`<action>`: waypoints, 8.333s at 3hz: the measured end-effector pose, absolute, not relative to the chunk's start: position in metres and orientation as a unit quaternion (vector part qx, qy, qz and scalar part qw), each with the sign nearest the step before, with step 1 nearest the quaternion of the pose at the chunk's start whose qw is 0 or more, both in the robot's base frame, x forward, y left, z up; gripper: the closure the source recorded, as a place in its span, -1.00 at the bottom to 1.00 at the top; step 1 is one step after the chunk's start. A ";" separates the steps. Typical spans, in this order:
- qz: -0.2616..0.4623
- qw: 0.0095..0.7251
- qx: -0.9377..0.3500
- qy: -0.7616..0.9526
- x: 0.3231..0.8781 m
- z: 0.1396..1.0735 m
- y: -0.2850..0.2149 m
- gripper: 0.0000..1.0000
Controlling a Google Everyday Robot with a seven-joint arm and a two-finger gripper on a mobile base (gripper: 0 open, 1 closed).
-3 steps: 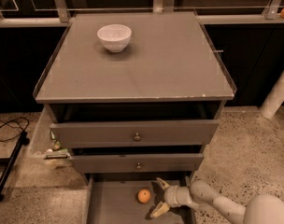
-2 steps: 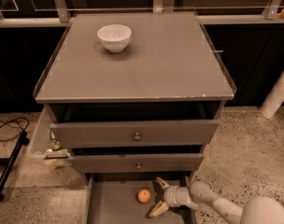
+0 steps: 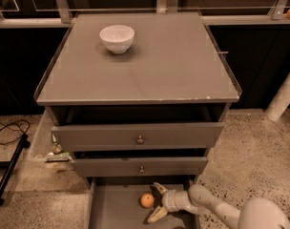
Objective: Pick orange can from bottom drawer and place on counter
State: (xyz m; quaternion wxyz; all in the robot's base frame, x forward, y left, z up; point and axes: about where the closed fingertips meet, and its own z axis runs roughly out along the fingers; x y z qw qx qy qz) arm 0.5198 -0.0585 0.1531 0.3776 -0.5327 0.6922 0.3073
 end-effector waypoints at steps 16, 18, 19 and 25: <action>0.202 0.470 -0.562 0.650 0.463 0.438 -0.168 1.00; 0.185 0.512 -0.587 0.599 0.441 0.522 -0.170 1.00; 0.168 0.530 -0.609 0.565 0.428 0.581 -0.174 1.00; 0.050 0.477 -0.717 0.506 0.457 0.821 -0.161 1.00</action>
Offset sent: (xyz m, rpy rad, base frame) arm 0.0108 0.0261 -0.0070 -0.0183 0.0237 0.0444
